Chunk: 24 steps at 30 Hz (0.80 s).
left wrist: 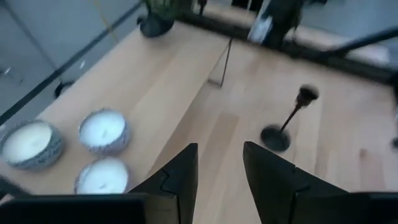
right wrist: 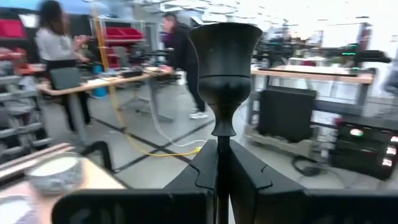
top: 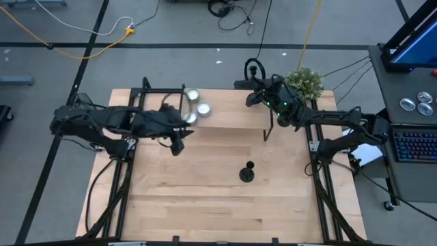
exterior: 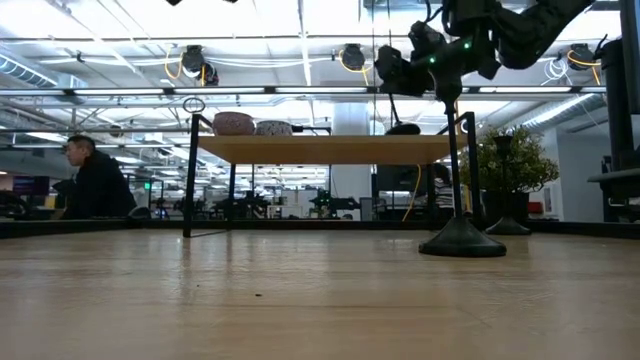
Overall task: Pick & Place candle stick holders
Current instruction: Put the bottom candle holder on the shelf
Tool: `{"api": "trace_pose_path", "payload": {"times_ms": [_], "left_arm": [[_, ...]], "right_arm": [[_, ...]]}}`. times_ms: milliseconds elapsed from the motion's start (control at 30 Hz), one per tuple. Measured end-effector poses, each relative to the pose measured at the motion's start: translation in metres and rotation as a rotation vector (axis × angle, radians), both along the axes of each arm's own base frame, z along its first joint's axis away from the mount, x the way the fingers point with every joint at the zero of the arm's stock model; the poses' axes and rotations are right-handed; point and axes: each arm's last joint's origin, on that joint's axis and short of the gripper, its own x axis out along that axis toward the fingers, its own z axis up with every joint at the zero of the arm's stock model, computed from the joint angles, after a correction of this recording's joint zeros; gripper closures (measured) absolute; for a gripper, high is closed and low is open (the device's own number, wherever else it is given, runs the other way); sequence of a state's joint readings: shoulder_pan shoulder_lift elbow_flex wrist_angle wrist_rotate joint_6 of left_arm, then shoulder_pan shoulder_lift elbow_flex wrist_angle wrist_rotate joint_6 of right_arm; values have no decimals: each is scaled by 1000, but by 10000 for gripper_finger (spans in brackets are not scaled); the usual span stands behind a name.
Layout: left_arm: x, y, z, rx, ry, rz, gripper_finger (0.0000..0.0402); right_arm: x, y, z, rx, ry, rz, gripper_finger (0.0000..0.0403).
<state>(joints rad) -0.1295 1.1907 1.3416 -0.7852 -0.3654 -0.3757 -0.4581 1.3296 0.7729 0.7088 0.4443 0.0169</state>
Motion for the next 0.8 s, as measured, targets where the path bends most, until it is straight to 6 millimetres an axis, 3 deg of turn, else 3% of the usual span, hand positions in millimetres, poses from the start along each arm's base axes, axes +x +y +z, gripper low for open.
{"api": "trace_pose_path", "payload": {"times_ms": [333,533,800], "left_arm": [[-38,5,-23,30,-381,-66,270],[-63,9,-45,-1,-491,-49,270],[-90,16,-59,-28,-583,0,270]], "right_arm": [[-8,-1,-6,-64,-23,-22,395],[-14,-2,-9,-99,-61,-34,395],[-18,0,-16,-121,-52,-38,395]]}}
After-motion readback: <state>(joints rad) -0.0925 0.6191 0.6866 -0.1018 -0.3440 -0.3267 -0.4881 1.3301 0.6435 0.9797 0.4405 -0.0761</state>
